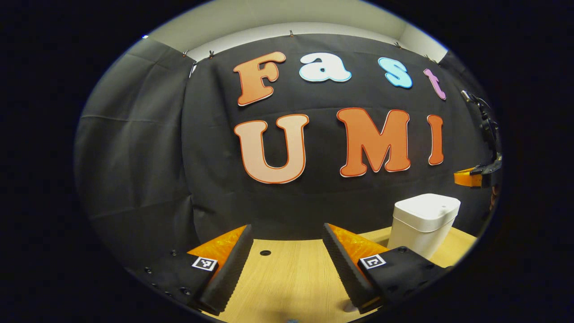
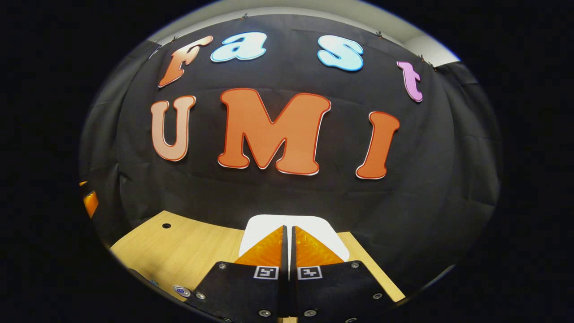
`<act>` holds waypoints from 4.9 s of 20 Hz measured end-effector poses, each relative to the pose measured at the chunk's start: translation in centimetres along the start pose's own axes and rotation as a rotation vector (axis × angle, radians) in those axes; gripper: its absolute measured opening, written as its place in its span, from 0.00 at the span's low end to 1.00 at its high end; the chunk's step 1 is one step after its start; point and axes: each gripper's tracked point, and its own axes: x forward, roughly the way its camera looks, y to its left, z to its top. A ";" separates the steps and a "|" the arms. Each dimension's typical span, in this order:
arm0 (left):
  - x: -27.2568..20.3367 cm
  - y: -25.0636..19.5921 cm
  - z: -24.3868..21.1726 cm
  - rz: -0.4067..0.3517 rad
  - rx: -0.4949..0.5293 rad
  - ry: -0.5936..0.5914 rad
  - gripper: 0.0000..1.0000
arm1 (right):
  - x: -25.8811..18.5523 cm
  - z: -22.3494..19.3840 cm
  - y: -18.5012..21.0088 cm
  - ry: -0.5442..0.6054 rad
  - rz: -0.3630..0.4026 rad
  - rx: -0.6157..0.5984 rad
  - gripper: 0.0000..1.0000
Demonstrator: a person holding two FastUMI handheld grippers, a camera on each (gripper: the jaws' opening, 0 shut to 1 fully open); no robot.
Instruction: Press the lid of the desktop garbage bin to open it, pick up the crumpled paper on the desktop and throw it into the bin, then pick up the pop can on the desktop and drop it into the bin, and finally close the garbage bin lid.
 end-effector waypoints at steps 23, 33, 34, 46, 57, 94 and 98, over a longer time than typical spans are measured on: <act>-3.0 -4.2 -1.0 0.111 0.064 0.090 1.00 | 5.0 -7.7 0.1 0.145 0.184 -0.018 0.01; -3.1 -5.8 -0.1 0.101 0.074 0.068 1.00 | 4.7 -6.1 0.4 0.090 0.212 -0.105 0.01; -3.2 -6.0 0.0 0.101 0.071 0.067 0.99 | 4.6 -5.6 0.4 0.077 0.215 -0.100 0.01; -5.5 -6.4 -2.0 0.145 0.042 0.094 1.00 | 0.7 5.3 2.0 -0.226 0.323 -0.034 0.01; -3.6 -0.7 -4.5 0.126 0.037 0.141 1.00 | -3.5 -1.3 11.9 -0.116 0.471 -0.065 0.08; 0.0 0.9 -30.0 -0.139 -0.070 1.135 0.98 | -8.9 -22.2 20.1 0.426 0.421 -0.067 0.98; 4.7 1.4 -26.9 -0.133 -0.077 1.174 0.98 | -8.8 -23.2 20.0 0.450 0.421 -0.076 0.98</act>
